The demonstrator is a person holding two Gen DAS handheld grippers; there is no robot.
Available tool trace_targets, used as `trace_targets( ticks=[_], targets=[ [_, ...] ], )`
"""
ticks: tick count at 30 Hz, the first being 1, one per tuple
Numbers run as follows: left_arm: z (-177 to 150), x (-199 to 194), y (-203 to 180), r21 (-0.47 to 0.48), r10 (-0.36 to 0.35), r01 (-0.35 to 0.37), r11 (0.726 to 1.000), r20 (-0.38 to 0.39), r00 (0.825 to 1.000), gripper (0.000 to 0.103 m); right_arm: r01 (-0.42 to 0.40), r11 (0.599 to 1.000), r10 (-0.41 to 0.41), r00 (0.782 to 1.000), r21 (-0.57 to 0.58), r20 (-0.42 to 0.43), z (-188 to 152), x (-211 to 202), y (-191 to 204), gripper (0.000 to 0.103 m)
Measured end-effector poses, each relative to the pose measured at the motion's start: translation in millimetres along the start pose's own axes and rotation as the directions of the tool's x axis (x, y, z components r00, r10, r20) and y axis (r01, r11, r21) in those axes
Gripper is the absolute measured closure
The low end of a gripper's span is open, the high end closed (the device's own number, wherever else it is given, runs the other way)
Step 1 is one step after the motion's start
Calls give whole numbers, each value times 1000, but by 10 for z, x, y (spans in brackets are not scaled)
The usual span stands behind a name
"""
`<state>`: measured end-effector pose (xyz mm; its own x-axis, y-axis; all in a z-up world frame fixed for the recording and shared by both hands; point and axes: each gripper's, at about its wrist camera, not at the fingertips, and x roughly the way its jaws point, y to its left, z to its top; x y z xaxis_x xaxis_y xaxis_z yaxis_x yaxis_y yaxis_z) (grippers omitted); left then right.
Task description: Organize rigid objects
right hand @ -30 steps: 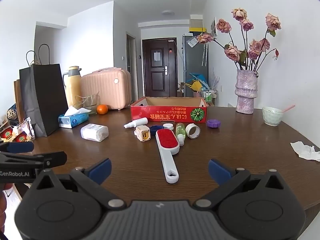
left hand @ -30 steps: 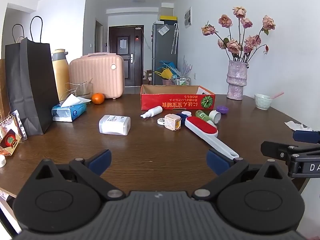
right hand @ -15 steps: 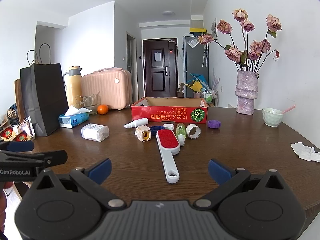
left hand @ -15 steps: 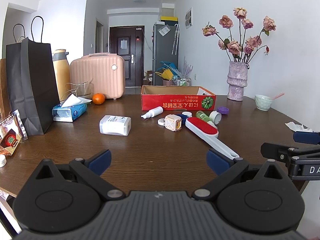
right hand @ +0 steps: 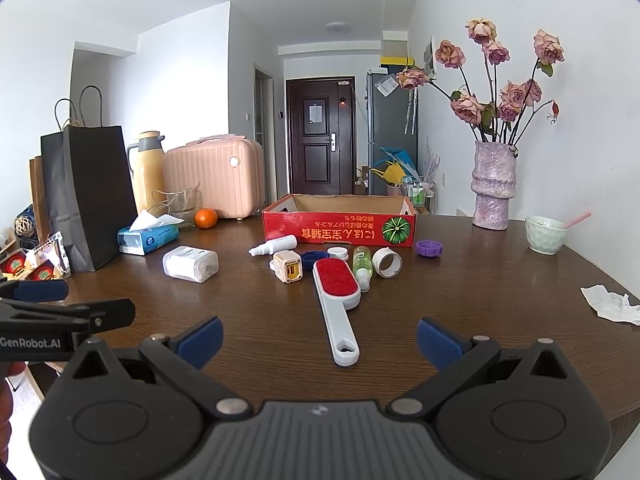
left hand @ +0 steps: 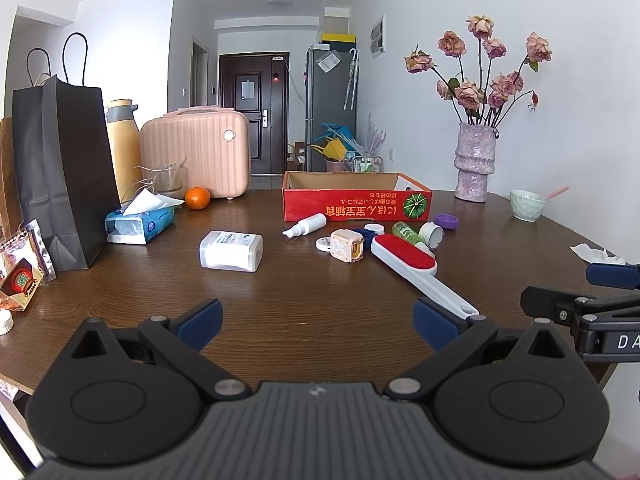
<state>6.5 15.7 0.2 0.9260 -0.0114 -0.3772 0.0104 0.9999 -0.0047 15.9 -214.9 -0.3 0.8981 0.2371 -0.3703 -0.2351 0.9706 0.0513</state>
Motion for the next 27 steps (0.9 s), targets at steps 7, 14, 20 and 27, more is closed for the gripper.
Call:
trace_targets(
  ticks=[7,14,20,27],
  targets=[
    [-1,-3,-4,0,0,0,1000,0,1000,0,0,1000,0,1000,-3,1,15,-6,18,0],
    [0,-2,2,1,0,0,1000,2,1000,0,-1,1000,1,1000,-4,1,6,-6,18,0],
    [1,-4,1,0,0,0,1000,2,1000,0,-1,1000,1,1000,-5,2,6,-7,21,0],
    [0,-7,-3,0,0,0,1000,3,1000,0,-1,1000,1,1000,-6,3,7,-8,24,0]
  ],
)
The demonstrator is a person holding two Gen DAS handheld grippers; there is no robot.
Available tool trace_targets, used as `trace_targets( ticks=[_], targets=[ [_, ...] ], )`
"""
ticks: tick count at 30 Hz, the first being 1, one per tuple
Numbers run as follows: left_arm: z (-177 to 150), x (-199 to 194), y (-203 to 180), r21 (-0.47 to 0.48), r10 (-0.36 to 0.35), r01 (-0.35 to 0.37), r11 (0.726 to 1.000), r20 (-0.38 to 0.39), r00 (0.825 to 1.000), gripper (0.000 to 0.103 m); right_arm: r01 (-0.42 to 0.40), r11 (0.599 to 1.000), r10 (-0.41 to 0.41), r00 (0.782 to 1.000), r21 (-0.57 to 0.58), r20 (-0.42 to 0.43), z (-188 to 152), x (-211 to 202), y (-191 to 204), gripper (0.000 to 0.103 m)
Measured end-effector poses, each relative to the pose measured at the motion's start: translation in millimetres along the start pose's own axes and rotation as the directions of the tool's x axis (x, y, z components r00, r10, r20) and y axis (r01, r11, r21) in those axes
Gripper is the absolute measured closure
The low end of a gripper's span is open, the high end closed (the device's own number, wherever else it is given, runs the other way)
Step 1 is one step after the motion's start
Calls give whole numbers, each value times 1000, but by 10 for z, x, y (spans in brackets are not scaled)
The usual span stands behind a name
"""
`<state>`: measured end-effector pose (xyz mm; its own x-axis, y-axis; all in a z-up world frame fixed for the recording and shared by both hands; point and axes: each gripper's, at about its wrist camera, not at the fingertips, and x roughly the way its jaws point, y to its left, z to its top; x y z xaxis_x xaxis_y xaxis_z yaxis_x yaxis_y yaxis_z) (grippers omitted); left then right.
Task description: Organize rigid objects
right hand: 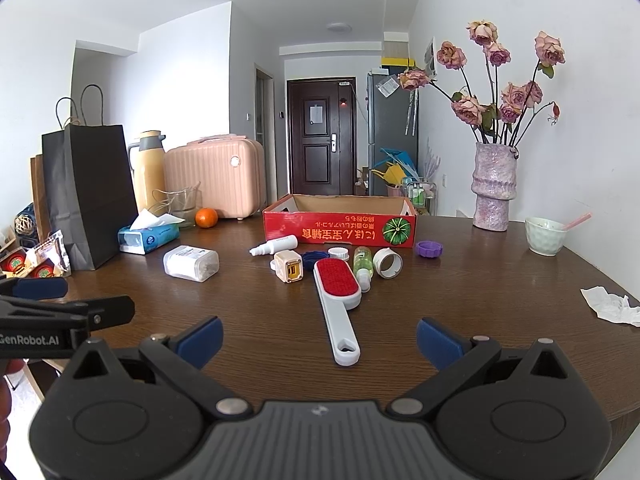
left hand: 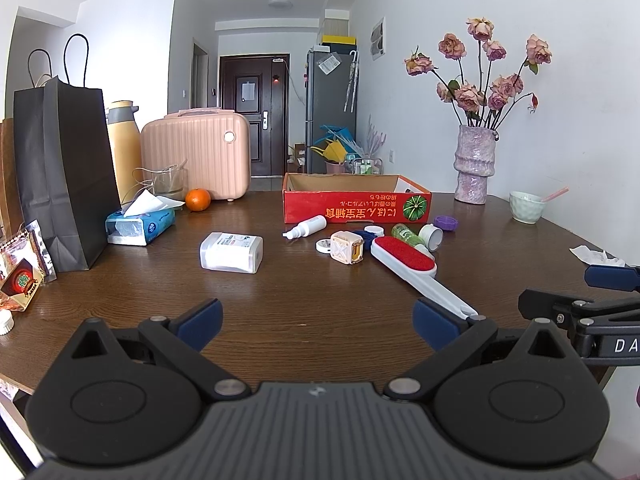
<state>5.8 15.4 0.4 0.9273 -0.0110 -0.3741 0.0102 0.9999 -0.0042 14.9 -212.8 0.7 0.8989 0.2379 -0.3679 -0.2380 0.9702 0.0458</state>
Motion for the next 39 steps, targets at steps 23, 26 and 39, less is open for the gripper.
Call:
trace_targets(
  ticks=[23,26,39],
  targets=[
    [151,34,-8,-12,10,-10,1000,-6,1000,0,-5,1000,5,1000,-12,-6,56,80,-4,0],
    [161,105,-2,-14,16,-16,1000,-12,1000,0,-9,1000,9,1000,-11,-9,76,143,-8,0],
    [253,537,126,-32,31,-32,999,-52,998,0,-32,999,32,998,-13,-55,191,617,0,0]
  ],
)
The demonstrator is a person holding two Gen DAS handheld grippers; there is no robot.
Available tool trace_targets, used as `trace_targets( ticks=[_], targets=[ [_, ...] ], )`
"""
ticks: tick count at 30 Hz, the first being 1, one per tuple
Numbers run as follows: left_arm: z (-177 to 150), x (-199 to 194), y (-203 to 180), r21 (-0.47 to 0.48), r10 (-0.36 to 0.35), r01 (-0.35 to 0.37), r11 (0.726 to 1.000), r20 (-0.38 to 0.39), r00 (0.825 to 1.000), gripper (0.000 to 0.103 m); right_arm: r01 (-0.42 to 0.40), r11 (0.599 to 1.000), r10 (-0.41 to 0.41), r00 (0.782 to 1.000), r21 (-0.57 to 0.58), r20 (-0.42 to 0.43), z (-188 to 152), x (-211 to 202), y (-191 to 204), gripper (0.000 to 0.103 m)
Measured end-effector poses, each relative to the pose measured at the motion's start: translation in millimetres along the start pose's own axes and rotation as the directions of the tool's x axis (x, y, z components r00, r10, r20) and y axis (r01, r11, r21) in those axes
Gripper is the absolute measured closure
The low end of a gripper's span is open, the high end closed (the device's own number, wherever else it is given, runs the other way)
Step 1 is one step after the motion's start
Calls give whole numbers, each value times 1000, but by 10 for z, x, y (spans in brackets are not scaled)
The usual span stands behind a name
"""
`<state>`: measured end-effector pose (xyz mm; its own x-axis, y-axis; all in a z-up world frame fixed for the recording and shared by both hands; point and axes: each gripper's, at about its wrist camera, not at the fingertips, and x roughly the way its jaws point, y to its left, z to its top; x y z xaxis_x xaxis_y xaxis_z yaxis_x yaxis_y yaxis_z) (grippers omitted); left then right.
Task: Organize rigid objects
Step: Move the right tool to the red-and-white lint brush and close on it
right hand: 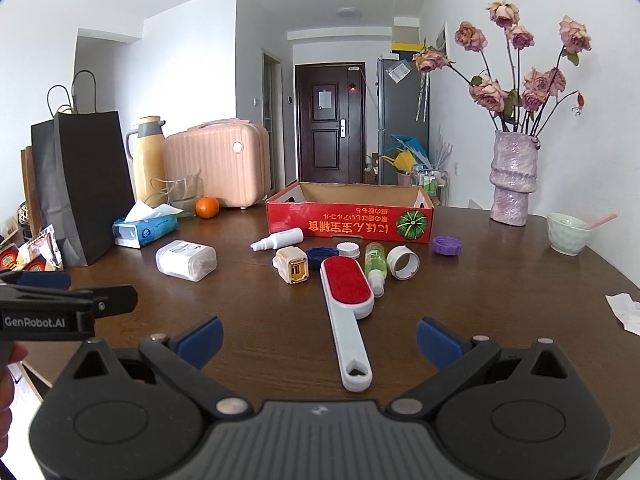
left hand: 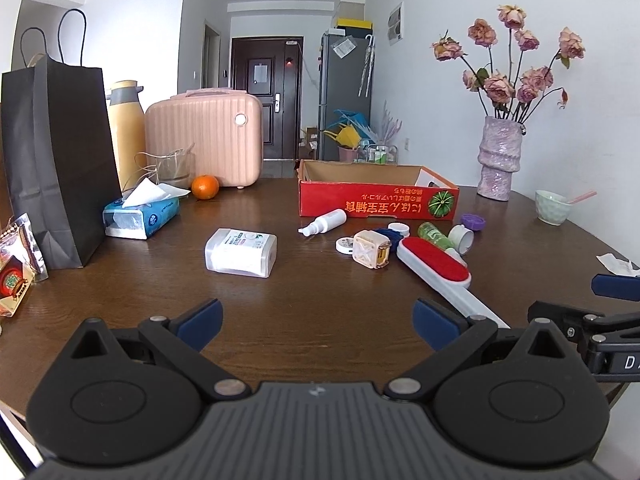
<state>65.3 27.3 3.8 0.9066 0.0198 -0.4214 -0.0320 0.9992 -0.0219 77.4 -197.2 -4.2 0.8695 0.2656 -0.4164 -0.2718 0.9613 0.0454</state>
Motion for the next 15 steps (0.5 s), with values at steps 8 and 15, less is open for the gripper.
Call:
trace_targets(
  ticks=[8,15],
  targets=[
    [125,324,74,-11,4,-4,1000,-19,1000,0,-10,1000,9,999,-18,-38,114,348,-8,0],
    [196,649,136,-18,13,-14,1000,-61,998,0,-35,999,33,997,-18,-70,228,702,-65,1]
  ],
)
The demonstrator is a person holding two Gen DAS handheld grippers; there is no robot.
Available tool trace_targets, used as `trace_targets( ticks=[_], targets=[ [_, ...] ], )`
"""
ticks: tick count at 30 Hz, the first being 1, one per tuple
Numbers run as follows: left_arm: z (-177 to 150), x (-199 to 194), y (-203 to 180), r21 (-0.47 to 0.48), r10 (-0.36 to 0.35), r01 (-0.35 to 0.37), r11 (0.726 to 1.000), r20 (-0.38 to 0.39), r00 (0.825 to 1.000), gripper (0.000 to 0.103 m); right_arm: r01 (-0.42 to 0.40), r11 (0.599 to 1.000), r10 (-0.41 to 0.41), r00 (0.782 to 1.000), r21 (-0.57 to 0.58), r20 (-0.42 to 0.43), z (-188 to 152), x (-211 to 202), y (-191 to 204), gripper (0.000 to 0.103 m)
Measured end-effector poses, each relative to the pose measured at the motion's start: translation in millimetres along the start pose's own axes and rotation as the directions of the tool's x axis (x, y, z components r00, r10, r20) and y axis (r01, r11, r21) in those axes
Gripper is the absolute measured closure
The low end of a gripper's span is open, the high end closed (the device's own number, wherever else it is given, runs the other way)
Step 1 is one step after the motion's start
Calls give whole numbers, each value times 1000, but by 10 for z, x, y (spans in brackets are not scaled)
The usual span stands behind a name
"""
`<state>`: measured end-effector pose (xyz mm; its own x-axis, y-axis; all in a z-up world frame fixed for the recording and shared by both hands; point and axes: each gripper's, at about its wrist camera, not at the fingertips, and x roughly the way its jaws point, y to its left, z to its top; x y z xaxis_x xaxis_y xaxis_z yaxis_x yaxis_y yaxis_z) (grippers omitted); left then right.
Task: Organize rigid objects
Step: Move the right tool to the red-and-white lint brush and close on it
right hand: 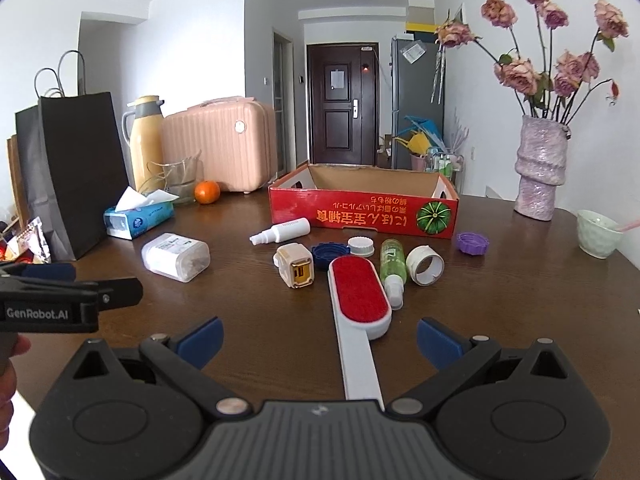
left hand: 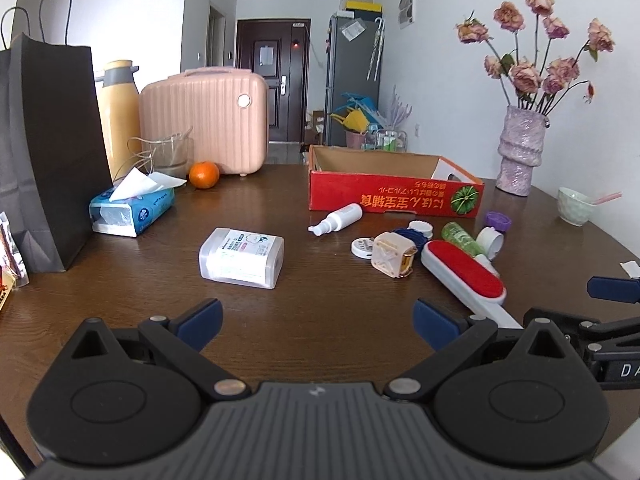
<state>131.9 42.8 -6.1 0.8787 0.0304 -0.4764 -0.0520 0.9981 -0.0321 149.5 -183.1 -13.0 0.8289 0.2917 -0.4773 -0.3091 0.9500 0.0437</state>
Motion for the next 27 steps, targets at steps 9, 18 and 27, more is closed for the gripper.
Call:
trace_targets(
  ticks=[9,18,27],
  targets=[
    [129,399,72,-6,9,-9,1000,-45,999,0,-13,1000,13,998,-6,-56,159,479,-114,7],
    [250,710,91,-5,12,-12,1000,-75,997,0,-19,1000,17,995,-14,-97,291,845,-223,11],
    [356,938,114,-5,17,-17,1000,-94,995,0,-38,999,34,990,-27,-136,390,1118,-261,18]
  ],
)
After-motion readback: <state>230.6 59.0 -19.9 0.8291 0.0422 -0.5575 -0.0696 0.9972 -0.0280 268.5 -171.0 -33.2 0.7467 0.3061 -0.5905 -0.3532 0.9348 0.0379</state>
